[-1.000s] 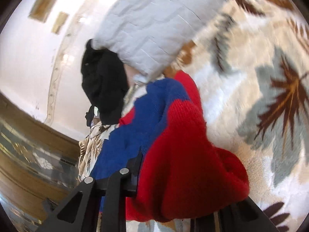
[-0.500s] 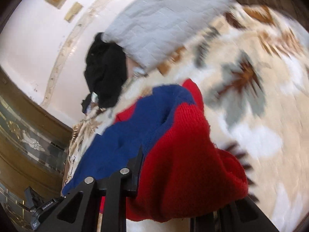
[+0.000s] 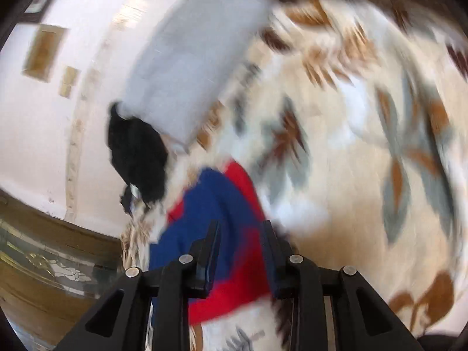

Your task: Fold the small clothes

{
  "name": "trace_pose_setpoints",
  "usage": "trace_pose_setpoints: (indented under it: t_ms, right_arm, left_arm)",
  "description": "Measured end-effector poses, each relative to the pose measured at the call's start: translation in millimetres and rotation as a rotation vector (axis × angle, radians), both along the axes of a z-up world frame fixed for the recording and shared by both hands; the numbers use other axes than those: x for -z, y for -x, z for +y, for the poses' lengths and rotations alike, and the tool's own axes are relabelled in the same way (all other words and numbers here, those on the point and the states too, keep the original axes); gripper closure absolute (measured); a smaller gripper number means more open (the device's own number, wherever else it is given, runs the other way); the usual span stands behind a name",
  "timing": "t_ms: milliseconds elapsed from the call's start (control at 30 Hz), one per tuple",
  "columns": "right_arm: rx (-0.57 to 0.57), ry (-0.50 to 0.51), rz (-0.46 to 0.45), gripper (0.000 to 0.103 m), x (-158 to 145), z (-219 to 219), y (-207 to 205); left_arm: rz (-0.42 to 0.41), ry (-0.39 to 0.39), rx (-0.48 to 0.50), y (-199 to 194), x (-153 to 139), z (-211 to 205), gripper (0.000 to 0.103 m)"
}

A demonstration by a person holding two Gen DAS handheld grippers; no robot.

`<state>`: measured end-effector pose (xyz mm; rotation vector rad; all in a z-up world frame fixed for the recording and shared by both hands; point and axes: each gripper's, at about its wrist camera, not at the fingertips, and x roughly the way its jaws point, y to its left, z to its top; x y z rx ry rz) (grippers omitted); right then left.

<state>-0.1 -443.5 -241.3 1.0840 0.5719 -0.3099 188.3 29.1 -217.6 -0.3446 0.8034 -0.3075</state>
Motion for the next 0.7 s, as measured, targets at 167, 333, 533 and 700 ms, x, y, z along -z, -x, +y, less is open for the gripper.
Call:
trace_pose_setpoints:
  t_ms: [167,333,533,700]
  right_arm:
    - [-0.189,0.125,0.027,0.071,-8.7,24.2,-72.5]
    - [-0.279,0.193,0.085,0.071,10.5,30.7,-137.1]
    - [-0.164,0.239,0.235,0.073,58.6,-8.6,-168.0]
    - [-0.126,0.211,0.183,0.072,41.9,-13.3,-150.8]
  left_arm:
    - [-0.005,-0.059,0.133,-20.4,9.9,-45.9,0.086]
    - [0.14,-0.179,0.168,-47.1,58.3,-80.7,0.086]
    - [0.141,-0.241,0.182,-52.2,72.4,-85.8,0.086]
    - [0.148,-0.217,0.185,-51.0,69.3,-75.4,0.086]
